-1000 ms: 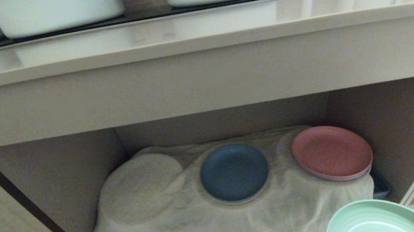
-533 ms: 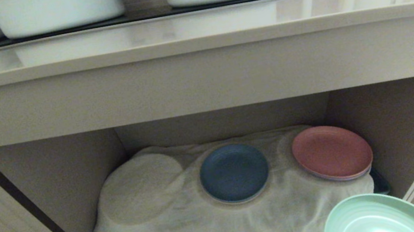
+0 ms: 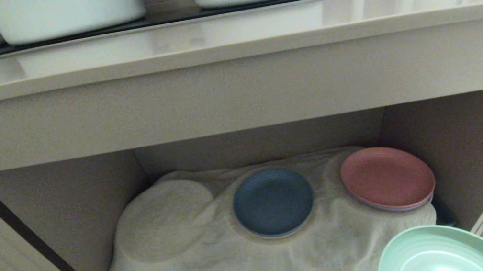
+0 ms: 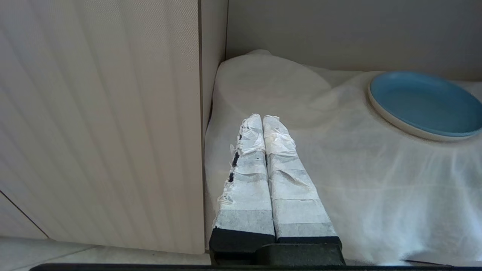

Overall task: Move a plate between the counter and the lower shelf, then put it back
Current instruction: Put the plate

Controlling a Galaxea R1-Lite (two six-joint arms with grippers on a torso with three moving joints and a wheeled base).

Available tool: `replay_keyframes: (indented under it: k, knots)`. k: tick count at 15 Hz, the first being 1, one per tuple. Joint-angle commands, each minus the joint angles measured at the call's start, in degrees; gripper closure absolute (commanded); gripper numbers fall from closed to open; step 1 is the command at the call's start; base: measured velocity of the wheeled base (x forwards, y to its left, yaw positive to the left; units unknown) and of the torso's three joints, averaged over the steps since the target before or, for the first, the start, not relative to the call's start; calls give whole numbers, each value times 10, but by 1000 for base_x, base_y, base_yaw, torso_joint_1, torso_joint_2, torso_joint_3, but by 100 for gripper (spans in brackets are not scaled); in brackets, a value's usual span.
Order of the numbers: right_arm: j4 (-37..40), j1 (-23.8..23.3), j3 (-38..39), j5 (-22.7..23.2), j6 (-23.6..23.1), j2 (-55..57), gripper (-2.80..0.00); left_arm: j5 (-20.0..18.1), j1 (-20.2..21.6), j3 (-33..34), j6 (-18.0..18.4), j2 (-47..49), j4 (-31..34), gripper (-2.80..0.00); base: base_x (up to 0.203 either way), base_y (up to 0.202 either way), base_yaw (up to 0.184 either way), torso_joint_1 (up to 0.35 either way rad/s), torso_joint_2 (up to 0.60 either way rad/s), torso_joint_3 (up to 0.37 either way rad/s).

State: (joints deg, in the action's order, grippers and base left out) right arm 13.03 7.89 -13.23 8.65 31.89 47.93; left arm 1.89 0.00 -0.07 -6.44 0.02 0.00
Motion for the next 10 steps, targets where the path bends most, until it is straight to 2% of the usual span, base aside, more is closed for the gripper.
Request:
replay_keyframes:
  k: [1, 3, 6, 10]
  knots:
    - [1, 0, 0, 1, 2, 1, 0, 0, 0, 1, -1, 0, 0, 0, 0, 0, 0, 28, -47, -27]
    - [1, 0, 0, 1, 2, 1, 0, 0, 0, 1, -1, 0, 0, 0, 0, 0, 0, 138, -148, -59]
    - [1, 0, -2, 1, 2, 1, 0, 0, 0, 1, -1, 0, 0, 0, 0, 0, 0, 227, -112, -184]
    - [1, 0, -2, 1, 2, 1, 0, 0, 0, 1, -1, 0, 0, 0, 0, 0, 0, 192, -594, -191]
